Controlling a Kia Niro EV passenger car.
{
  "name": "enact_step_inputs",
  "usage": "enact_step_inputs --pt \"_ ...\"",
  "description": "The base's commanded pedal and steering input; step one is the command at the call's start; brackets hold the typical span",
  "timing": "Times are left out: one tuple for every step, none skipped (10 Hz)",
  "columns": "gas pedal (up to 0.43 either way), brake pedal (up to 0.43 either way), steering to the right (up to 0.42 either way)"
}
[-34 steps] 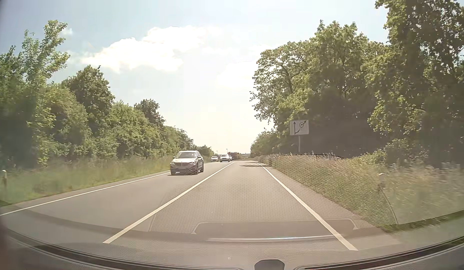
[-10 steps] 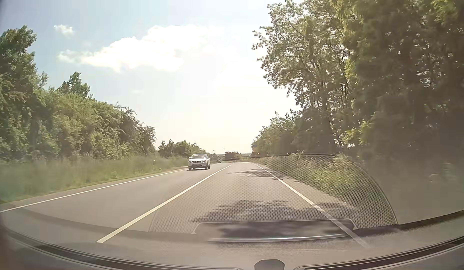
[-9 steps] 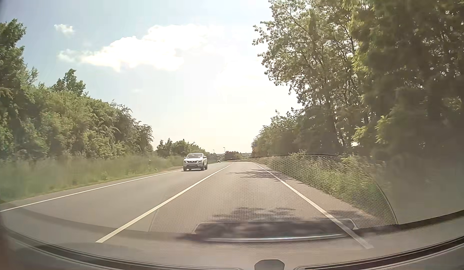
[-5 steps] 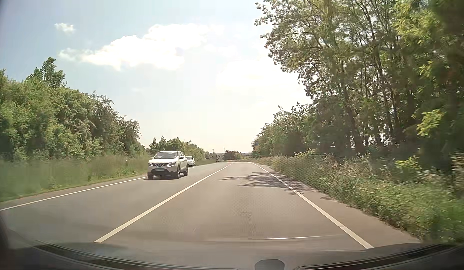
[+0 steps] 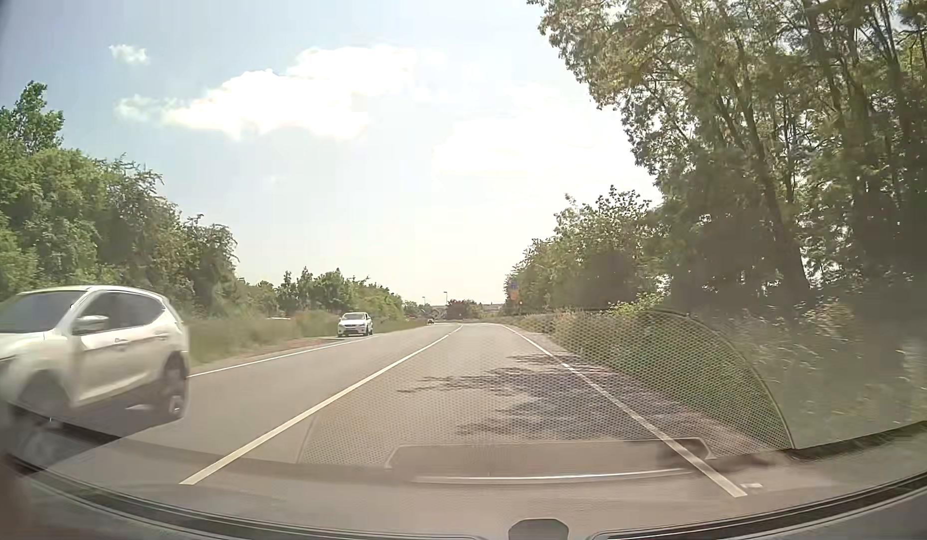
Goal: Follow the waypoints while adhering to traffic rules and regulations
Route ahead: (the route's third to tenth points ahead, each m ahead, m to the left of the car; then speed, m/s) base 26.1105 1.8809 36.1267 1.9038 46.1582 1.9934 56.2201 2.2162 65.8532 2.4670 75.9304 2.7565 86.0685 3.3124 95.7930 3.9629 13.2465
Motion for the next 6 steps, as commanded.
enact_step_inputs --pt "0.11 0.024 0.0" --pt "0.11 0.024 0.0" --pt "0.11 0.018 0.001" --pt "0.098 0.018 0.001" --pt "0.079 0.024 0.0" --pt "0.067 0.024 0.0"
